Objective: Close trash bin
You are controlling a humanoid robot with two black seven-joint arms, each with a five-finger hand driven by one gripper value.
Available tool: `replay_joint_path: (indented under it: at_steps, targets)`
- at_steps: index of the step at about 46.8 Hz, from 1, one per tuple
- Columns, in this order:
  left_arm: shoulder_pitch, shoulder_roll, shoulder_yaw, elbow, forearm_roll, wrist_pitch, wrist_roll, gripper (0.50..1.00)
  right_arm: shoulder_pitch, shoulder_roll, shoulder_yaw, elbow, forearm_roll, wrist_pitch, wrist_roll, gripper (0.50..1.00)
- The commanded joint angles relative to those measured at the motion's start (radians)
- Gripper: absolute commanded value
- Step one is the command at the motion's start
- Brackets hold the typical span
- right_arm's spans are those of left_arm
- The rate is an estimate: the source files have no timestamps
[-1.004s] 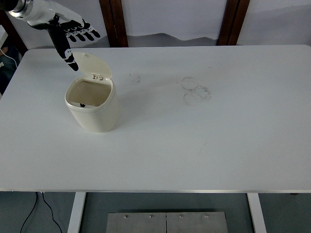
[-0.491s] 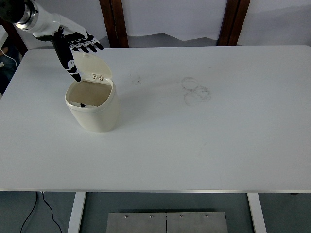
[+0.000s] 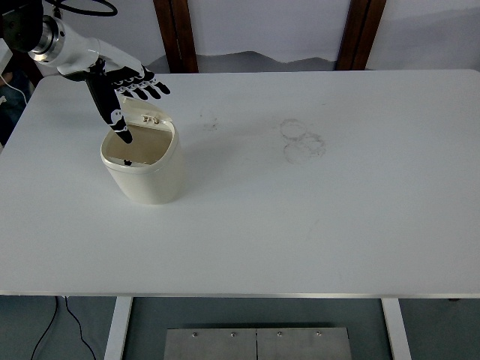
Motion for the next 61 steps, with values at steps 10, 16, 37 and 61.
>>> replay_joint_path:
  at_steps: [10, 16, 37, 61]
  targets:
    - [-0.004, 0.068, 0.008, -0.094, 0.000, 0.000, 0.008, 1.000, 0.002, 0.000, 0.000, 0.001, 0.000, 0.000, 0.000, 0.995]
    - [-0.004, 0.077, 0.025, -0.100, 0.000, 0.000, 0.021, 1.000, 0.002, 0.000, 0.000, 0.001, 0.000, 0.000, 0.000, 0.995]
    - [0.007, 0.120, 0.038, -0.122, 0.000, 0.000, 0.021, 1.000, 0.002, 0.000, 0.002, 0.001, 0.000, 0.000, 0.000, 0.995]
    - [0.074, 0.119, 0.042, -0.122, 0.000, 0.000, 0.021, 1.000, 0.002, 0.000, 0.000, 0.001, 0.000, 0.000, 0.000, 0.995]
